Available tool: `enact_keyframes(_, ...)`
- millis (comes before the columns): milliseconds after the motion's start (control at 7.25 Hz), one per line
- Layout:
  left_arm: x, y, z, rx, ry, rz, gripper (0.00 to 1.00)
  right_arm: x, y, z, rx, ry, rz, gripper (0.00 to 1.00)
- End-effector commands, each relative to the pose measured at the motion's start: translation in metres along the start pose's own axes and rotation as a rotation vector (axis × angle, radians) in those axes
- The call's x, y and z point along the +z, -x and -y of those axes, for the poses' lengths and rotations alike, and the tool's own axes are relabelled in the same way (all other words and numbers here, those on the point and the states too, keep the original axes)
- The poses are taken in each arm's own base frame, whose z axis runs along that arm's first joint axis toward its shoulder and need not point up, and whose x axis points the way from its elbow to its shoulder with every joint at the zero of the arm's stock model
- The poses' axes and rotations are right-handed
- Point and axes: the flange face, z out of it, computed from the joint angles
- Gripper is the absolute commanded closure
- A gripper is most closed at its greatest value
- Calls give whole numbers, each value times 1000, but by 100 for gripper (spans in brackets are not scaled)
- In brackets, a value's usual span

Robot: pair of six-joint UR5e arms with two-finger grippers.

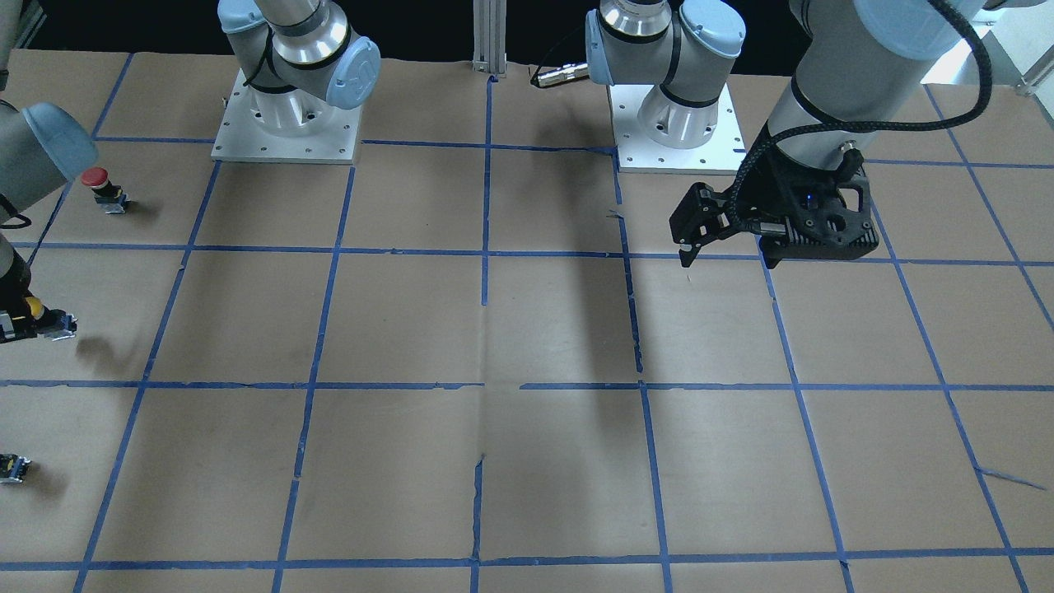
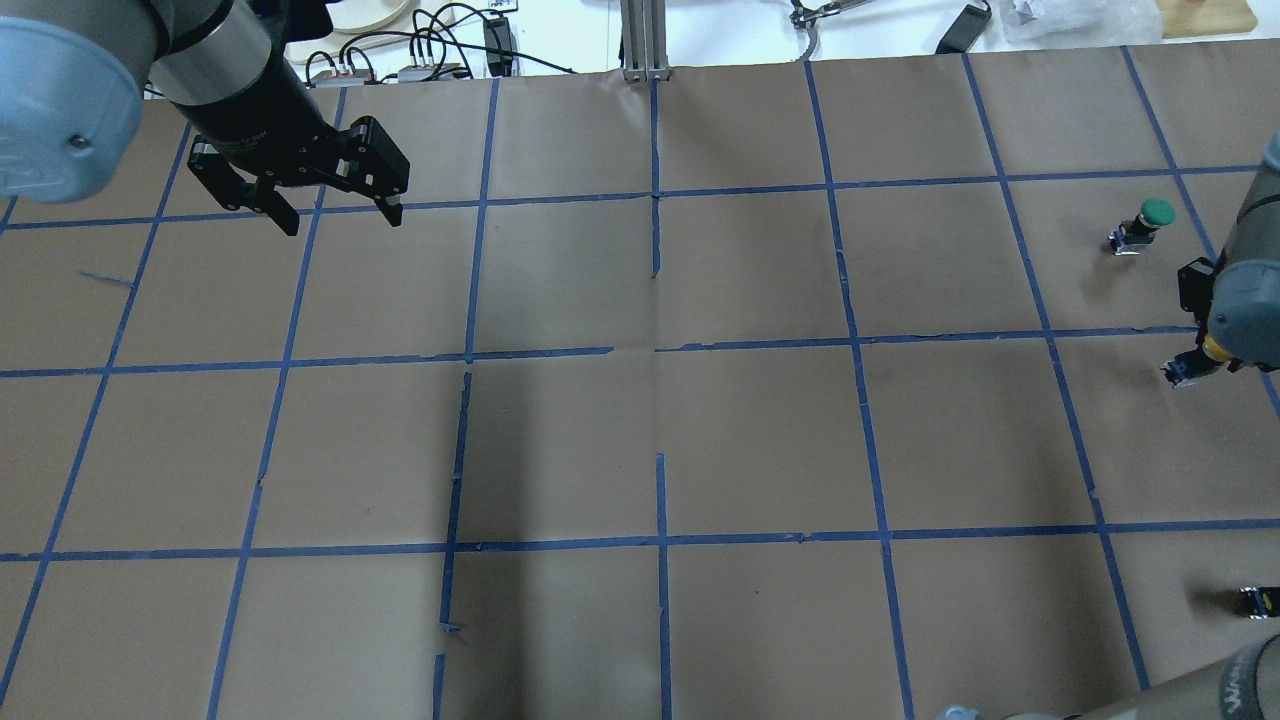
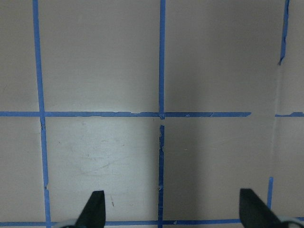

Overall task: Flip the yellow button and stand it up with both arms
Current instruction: 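Set the yellow button upright on the table and open the right gripper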

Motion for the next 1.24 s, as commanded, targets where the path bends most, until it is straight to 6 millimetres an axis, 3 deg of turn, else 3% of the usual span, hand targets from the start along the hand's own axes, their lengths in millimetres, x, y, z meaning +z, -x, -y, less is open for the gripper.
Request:
enact_keyframes(0, -1, 0, -1, 0, -2, 0, 0, 10, 2, -2, -12, 15, -26, 87)
enact_keyframes(414, -1, 0, -1, 0, 0, 2, 0, 11, -3, -1, -35, -5, -76, 81)
enact_keyframes(552, -1, 0, -1, 0, 0, 0, 0, 13, -4, -2, -42, 3, -87, 66)
enact_keyframes(1103, -1, 0, -1, 0, -2, 0, 0, 20, -7, -10, -56, 29, -106, 59)
